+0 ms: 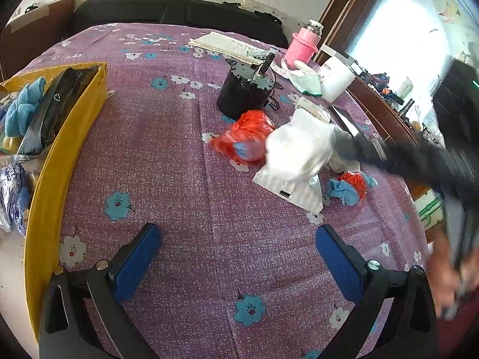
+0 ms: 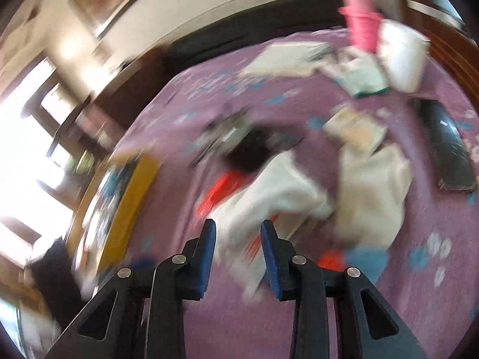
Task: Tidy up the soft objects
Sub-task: 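Grasp the blue knit item with red mesh with right tool while left grasps a white cloth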
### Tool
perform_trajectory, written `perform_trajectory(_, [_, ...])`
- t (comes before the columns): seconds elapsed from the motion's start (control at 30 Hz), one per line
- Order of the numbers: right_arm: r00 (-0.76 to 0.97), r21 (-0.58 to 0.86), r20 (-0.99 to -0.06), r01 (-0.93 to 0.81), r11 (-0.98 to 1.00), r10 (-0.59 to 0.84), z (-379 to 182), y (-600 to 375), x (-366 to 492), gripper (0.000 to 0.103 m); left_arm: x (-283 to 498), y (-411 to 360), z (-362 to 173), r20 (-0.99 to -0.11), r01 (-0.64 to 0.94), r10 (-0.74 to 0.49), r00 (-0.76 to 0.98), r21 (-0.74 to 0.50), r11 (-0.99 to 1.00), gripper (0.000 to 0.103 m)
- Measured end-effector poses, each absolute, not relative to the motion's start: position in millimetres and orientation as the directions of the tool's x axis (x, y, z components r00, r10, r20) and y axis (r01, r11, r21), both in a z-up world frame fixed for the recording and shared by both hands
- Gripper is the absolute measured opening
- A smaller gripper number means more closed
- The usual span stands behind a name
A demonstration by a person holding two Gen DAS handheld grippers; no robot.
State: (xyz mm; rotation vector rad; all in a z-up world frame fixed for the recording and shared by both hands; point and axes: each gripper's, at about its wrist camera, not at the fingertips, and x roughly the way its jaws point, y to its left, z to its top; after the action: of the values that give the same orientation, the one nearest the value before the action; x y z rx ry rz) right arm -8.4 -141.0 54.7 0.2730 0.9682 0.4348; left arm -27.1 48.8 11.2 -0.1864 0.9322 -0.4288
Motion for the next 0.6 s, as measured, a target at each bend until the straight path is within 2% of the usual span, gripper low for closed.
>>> perform_trajectory(0.13, [0.425,0.449,-0.729,-0.295,0.843,0.537,49.9,-139.5,-44.2,0.035,-27.2,49.4,11.2,-0.734,0.276,-0.438,0.519,-0.341,0.899,0.103])
perform_trajectory(0.17, [0.451,0.434,-0.728,-0.281,0.856,0.517,51.3,-146.3,-49.5,0.043,-27.0,49.6,11.1,-0.734,0.276,-0.438,0.519,-0.341,0.899,0.103])
perform_trajectory(0.2, [0.491,0.404,-0.728,-0.258,0.878,0.479,53.0,-154.5,-52.9,0.056,-27.1,49.7,11.1,-0.733,0.276,-0.439,0.519,-0.342,0.898,0.103])
perform_trajectory(0.27, [0.560,0.352,-0.725,-0.201,0.914,0.402,53.9,-171.2,-55.8,0.065,-27.2,49.6,11.0,-0.733,0.276,-0.439,0.519,-0.342,0.898,0.103])
perform_trajectory(0.6, [0.616,0.137,-0.776,-0.049,0.989,0.138,23.0,-173.8,-30.1,0.066,-27.9,51.1,10.9,-0.724,0.275,-0.454,0.520,-0.361,0.891,0.103])
